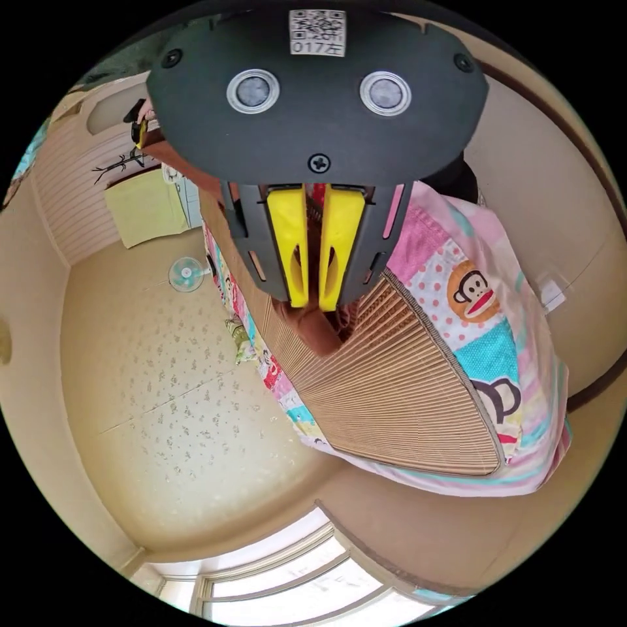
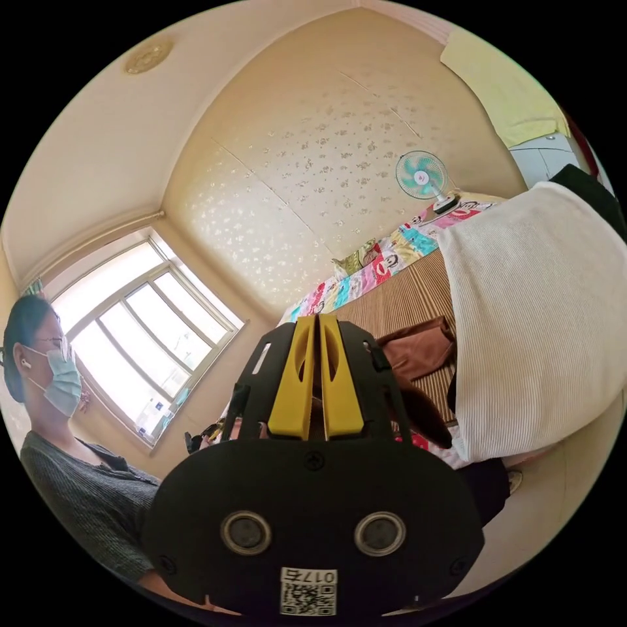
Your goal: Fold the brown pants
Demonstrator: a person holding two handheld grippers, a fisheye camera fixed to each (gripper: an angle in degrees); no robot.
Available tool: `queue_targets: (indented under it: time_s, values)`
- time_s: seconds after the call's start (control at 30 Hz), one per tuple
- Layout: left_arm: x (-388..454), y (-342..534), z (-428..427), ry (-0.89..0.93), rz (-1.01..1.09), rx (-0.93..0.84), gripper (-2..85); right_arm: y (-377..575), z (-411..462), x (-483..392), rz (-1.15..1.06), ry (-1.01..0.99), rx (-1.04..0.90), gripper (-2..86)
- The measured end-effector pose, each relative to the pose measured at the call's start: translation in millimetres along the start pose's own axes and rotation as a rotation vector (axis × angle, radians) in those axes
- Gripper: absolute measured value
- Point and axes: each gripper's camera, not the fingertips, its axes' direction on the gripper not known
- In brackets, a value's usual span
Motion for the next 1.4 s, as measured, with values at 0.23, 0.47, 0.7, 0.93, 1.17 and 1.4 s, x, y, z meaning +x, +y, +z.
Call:
queue_targets:
  time_s: [0.23,0.47,0.7,0.93,1.17,1.4]
  values:
    - [3,-25,-73,0.189,-0.030,0.058,0.8,-8,27,25,0.096,0.048,-0.066,1.4]
    - [79,-153,30,0.321,0.003,-0.217,4.0,-161,244,82,-0.032,0.123,-0.531,3.4]
    - [97,-181,69,0.131,0.014,-0.003,15.8,-241,318,146,0.236,0.105,-0.210,18.6]
    - [63,-51,136,-0.112,0.198,-0.327,16.7,-56,411,254,0.132,0.260,-0.728,15.3]
    - [29,60,172,-0.453,0.249,-0.333,16.2,85,429,327,0.016,0.512,-0.839,12.4]
    - [18,81,236,-0.753,0.419,-0.410,5.3,133,436,337,-0.181,0.714,-0.917,3.3]
